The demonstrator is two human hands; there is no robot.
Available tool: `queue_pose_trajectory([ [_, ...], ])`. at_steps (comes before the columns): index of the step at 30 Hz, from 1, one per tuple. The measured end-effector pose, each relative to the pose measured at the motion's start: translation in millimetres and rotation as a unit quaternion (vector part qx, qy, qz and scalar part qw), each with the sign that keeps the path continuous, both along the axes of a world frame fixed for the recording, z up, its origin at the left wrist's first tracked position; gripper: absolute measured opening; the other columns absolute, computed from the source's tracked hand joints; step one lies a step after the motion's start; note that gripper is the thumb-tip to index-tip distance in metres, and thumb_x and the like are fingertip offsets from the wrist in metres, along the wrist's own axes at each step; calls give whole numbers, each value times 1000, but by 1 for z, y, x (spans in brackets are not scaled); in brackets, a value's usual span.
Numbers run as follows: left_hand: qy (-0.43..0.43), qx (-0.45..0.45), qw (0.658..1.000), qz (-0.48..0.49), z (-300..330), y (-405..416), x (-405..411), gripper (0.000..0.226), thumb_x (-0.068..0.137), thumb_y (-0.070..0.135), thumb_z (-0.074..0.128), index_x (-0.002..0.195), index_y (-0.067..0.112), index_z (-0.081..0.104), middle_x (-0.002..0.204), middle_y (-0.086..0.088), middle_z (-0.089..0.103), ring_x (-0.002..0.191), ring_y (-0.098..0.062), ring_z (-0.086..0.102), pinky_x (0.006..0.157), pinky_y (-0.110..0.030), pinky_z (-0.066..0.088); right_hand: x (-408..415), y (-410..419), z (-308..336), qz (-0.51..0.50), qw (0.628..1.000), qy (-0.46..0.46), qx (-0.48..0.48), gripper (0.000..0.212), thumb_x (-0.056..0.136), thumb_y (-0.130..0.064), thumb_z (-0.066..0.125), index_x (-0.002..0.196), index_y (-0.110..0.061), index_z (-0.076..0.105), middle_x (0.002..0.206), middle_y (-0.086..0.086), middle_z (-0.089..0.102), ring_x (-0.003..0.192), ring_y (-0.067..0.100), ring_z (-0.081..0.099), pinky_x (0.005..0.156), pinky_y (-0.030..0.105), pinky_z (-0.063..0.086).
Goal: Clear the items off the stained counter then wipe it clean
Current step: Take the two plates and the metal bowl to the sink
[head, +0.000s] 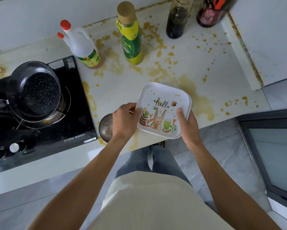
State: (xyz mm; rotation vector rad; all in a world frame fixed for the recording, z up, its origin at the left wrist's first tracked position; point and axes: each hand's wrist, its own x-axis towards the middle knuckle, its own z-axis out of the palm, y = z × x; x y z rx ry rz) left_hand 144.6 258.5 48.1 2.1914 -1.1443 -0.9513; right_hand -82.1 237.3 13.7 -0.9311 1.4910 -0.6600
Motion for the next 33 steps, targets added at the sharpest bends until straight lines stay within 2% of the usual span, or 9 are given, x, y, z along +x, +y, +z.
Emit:
queue_pose_trajectory([
  [6,27,11,999,-18,1,-2,-3,23,99,34,63,108,29,83,81,17,74,76,2,69,57,-6,48,-3,1,-5,-1,999,6,32,32,107,-23,50,138,-26,57,127,-3,73,116,19,72,95,50,61],
  [8,63,14,998,-1,-1,0,0,22,97,35,64,108,32,83,82,24,74,80,8,69,63,-2,48,-4,1,-7,-2,999,8,47,33,108,-20,48,139,-25,56,128,-3,73,117,19,71,96,48,61],
  [12,66,29,996,51,-4,12,23,16,99,33,65,104,38,79,90,31,73,85,16,66,69,0,44,-9,2,-8,-1,997,-9,80,36,108,-20,45,142,-30,53,127,-8,73,111,10,72,82,28,63],
  [16,22,17,989,148,-2,38,61,18,99,25,64,101,36,78,88,26,75,85,13,66,77,-2,42,-15,0,-9,-3,996,4,90,34,108,-23,45,139,-34,53,125,-10,73,114,12,71,88,37,61],
  [21,-18,27,971,237,-3,79,91,16,96,19,62,101,29,74,99,9,74,89,-13,66,92,-33,51,-23,2,-12,7,994,56,96,27,102,-37,47,116,-59,57,118,-18,74,110,9,71,91,41,60],
  [24,44,68,964,252,-12,95,93,17,88,27,64,76,35,56,89,3,62,82,-22,52,86,-41,52,-27,3,-15,17,993,77,91,28,100,-39,45,119,-57,56,120,-18,73,113,12,70,92,42,60],
  [26,131,99,941,294,-20,101,92,8,93,25,71,98,29,66,96,-2,66,85,-25,59,90,-47,58,-28,5,-16,18,992,88,84,32,98,-40,44,126,-51,55,120,-19,72,115,13,69,89,37,59],
  [28,209,124,910,335,-32,102,88,33,95,19,73,127,14,65,105,-5,68,95,-24,66,89,-46,62,-28,7,-16,18,992,99,81,33,98,-40,44,128,-49,55,115,-23,72,112,9,69,81,31,57],
  [33,267,133,887,351,-53,96,76,27,95,10,70,121,7,65,102,-9,63,92,-23,65,75,-35,65,-26,12,-13,22,990,114,80,28,101,-38,43,126,-47,53,104,-35,72,100,-8,67,67,15,56],
])
